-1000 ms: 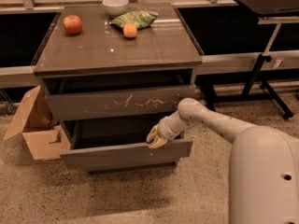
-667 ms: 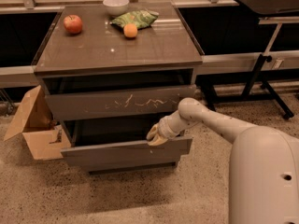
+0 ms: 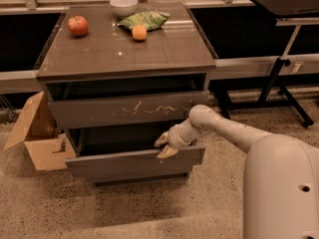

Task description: Open middle drawer

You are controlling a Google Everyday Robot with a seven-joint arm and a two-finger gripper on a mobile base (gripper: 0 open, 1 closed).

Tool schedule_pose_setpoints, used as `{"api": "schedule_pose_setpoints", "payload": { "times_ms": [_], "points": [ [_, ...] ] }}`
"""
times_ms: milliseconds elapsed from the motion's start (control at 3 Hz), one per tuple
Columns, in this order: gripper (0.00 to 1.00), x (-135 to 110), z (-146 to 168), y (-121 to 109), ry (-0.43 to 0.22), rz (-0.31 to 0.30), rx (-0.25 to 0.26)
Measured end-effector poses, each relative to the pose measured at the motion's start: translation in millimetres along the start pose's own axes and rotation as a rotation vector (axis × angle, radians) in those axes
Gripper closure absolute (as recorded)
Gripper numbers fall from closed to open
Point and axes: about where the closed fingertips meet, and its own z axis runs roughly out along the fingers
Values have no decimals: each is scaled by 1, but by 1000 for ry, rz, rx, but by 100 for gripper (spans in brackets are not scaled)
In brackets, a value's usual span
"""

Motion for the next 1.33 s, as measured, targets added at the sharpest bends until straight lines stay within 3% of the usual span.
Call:
{"api": "schedule_pose_setpoints", "payload": {
  "times_ms": [333, 667, 1333],
  "points": [
    [1, 0, 0, 0, 0, 0, 0],
    [0, 0, 6, 8, -3, 14, -24],
    [0, 0, 23, 52, 6, 91, -144]
  ]
}}
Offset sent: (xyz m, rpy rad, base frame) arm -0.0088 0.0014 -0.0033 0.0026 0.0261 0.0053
